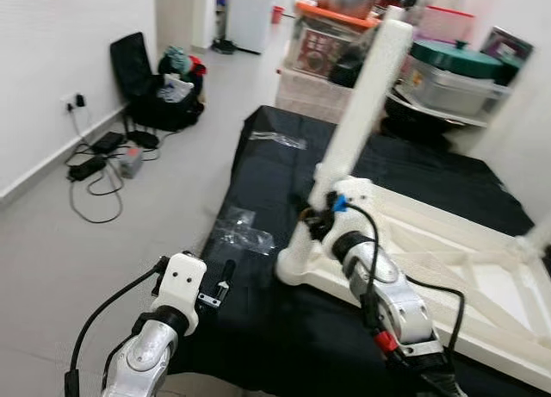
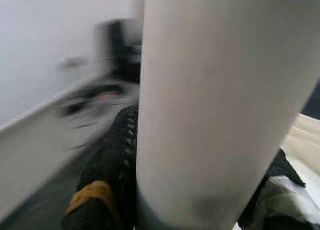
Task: Building children table
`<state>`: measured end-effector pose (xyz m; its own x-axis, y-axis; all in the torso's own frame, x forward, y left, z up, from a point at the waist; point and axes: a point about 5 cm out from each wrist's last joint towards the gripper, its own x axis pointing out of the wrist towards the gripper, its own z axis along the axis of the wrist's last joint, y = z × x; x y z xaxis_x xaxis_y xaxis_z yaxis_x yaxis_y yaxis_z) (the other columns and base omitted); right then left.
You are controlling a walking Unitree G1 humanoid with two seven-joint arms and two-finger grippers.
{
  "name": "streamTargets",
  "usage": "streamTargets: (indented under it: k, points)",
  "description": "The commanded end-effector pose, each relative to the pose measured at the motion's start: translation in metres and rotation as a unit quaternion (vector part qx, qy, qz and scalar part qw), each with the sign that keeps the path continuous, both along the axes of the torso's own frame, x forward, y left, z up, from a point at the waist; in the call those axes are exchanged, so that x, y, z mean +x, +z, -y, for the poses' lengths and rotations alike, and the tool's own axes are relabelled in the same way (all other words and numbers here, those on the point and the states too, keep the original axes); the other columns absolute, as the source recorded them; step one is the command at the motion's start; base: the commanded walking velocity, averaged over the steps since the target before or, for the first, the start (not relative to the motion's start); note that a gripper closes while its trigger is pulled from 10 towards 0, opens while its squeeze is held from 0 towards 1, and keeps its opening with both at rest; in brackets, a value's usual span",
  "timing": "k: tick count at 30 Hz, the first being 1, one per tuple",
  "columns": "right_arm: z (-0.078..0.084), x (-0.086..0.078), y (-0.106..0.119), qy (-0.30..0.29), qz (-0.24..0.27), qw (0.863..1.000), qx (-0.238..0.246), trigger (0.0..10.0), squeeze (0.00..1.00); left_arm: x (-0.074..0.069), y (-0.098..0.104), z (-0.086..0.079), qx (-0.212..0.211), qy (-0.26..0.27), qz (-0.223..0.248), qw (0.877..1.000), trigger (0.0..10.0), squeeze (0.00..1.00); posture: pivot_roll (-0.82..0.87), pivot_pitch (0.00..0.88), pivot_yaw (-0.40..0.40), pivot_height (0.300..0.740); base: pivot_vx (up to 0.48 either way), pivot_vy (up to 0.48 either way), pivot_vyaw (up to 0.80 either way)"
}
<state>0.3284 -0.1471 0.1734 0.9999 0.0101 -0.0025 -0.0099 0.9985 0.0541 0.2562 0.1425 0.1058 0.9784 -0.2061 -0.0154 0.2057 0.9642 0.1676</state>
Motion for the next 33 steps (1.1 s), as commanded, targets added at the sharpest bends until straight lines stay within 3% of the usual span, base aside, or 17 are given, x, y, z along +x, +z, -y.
streamTargets:
  k: [1, 3, 4, 5, 6, 11, 12, 13, 14, 16, 17, 21, 22, 25, 29, 30, 33]
  points:
    - [0.043, -0.004, -0.016, -0.115, -0.041, 0.992, -0.037, 0.0, 0.0, -0.001, -0.001, 0.004, -0.002, -0.007, -0.002, 1.0, 10.0, 0.0, 0.11, 0.0, -0.207, 0.74, 0.0, 0.0, 0.0]
    - [0.107, -0.025, -0.034, -0.343, -0.092, 0.935, -0.021, 0.0, 0.0, -0.001, -0.001, 0.003, -0.002, -0.006, -0.003, 1.0, 10.0, 0.0, 0.11, 0.0, -0.198, 0.74, 0.0, 0.0, 0.0]
    - [0.107, -0.025, -0.034, -0.343, -0.092, 0.935, -0.021, 0.0, 0.0, -0.001, -0.001, 0.003, -0.002, -0.006, -0.003, 1.0, 10.0, 0.0, 0.11, 0.0, -0.198, 0.74, 0.0, 0.0, 0.0]
    - [0.125, -0.037, -0.039, -0.405, -0.105, 0.908, -0.013, 0.0, 0.0, -0.001, -0.001, 0.002, -0.002, -0.006, -0.003, 1.0, 10.0, 0.0, 0.11, 0.0, -0.198, 0.74, 0.0, 0.0, 0.0]
    - [0.13, -0.045, -0.04, -0.427, -0.1, 0.899, -0.008, 0.0, 0.0, 0.0, -0.002, 0.002, -0.001, -0.009, -0.005, 1.0, 10.0, 0.0, 0.09, 0.0, -0.186, 0.74, 0.0, 0.0, 0.0]
    - [0.123, -0.044, -0.038, -0.413, -0.095, 0.906, -0.008, 0.0, 0.0, 0.0, -0.002, 0.002, -0.001, -0.011, -0.006, 1.0, 10.0, 0.0, 0.09, 0.0, -0.183, 0.74, 0.0, 0.0, 0.0]
    - [0.106, -0.037, -0.036, -0.363, -0.085, 0.928, -0.004, 0.0, 0.0, 0.0, -0.002, 0.003, 0.0, -0.013, -0.006, 1.0, 10.0, 0.0, 0.1, 0.0, -0.186, 0.74, 0.0, 0.0, 0.0]
    - [0.106, -0.037, -0.036, -0.363, -0.085, 0.928, -0.004, 0.0, 0.0, 0.0, -0.002, 0.003, 0.0, -0.013, -0.006, 1.0, 10.0, 0.0, 0.1, 0.0, -0.186, 0.74, 0.0, 0.0, 0.0]
    - [0.076, -0.028, -0.029, -0.265, -0.066, 0.962, 0.005, 0.2, 0.0, 0.0, -0.002, 0.002, 0.001, -0.012, -0.005, 1.0, 10.0, 0.0, 0.1, 0.0, -0.187, 0.74, 0.0, 0.0, 0.0]
    - [0.076, -0.028, -0.029, -0.265, -0.066, 0.962, 0.005, 0.2, 0.0, 0.0, -0.002, 0.002, 0.001, -0.012, -0.005, 1.0, 10.0, 0.0, 0.1, 0.0, -0.187, 0.74, 0.0, 0.0, 0.0]
    - [0.049, -0.022, -0.023, -0.174, -0.05, 0.983, 0.018, 10.0, 0.0, 0.001, -0.002, 0.001, 0.002, -0.01, -0.005, 1.0, 10.0, 0.0, 0.1, 0.0, -0.188, 0.74, 0.0, 0.0, 0.0]
    - [0.028, -0.017, -0.017, -0.093, -0.032, 0.994, 0.036, 10.0, 0.0, 0.002, -0.001, 0.0, 0.003, -0.009, -0.003, 1.0, 10.0, 0.0, 0.1, 0.0, -0.188, 0.74, 0.0, 0.0, 0.0]
    - [0.031, -0.015, -0.012, -0.091, -0.017, 0.995, 0.045, 10.0, 1.0, 0.002, -0.001, 0.001, 0.003, -0.009, -0.003, 1.0, 10.0, 0.0, 0.11, 0.0, -0.189, 0.74, 0.0, 0.0, 0.0]
    - [0.036, -0.012, -0.002, -0.078, 0.011, 0.995, 0.063, 10.0, 1.0, 0.002, -0.001, 0.001, 0.003, -0.009, -0.002, 1.0, 10.0, 0.0, 0.11, 0.0, -0.189, 0.74, 0.0, 0.0, 0.0]
    - [0.023, -0.009, 0.003, 0.1, 0.008, 0.992, 0.081, 10.0, 0.94, 0.003, -0.001, 0.003, 0.001, -0.011, -0.002, 1.0, 10.0, 0.0, 0.11, 0.0, -0.189, 0.74, 0.0, 0.0, 0.0]
    - [0.021, -0.011, 0.006, 0.157, 0.009, 0.985, 0.072, 10.0, 0.0, 0.003, -0.001, 0.003, 0.001, -0.012, -0.001, 1.0, 10.0, 0.0, 0.12, 0.0, -0.195, 0.74, 0.0, 0.0, 0.0]
    - [0.019, -0.014, 0.014, 0.227, 0.019, 0.971, 0.067, 10.0, 0.0, 0.003, -0.001, 0.003, 0.001, -0.011, 0.0, 1.0, 10.0, 0.0, 0.12, 0.0, -0.197, 0.74, 0.0, 0.0, 0.0]
